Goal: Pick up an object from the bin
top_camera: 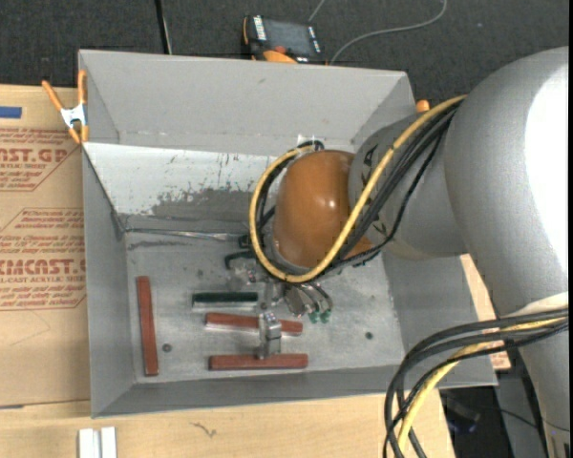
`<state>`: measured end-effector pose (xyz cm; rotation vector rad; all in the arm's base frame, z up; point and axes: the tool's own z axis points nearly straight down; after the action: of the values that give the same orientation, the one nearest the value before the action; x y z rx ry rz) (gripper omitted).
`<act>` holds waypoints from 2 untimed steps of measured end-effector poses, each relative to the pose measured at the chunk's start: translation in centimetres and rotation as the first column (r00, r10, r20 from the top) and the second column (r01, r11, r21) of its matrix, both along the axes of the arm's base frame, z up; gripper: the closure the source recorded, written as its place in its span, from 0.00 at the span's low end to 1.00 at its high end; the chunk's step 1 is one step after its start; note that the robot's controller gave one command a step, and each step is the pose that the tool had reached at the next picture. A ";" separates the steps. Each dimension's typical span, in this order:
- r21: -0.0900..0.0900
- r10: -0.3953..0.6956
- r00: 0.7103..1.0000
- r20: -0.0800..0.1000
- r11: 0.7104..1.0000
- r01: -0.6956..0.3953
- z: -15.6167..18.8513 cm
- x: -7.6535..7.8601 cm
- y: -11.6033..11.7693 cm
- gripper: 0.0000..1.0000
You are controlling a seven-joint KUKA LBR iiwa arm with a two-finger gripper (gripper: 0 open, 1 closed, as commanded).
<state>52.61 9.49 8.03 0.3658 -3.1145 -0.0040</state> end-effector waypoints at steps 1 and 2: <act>-0.002 -0.071 0.997 0.005 0.997 0.071 -1.1 -0.9 -5.8 0.00; -0.001 -0.067 0.998 0.007 0.998 0.067 -1.0 -0.9 -5.6 1.00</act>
Offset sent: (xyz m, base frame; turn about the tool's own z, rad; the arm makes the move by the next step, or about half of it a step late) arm -0.0091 -0.0562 -0.0103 0.0668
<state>51.73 3.90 6.99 0.2614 -3.1316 -0.0008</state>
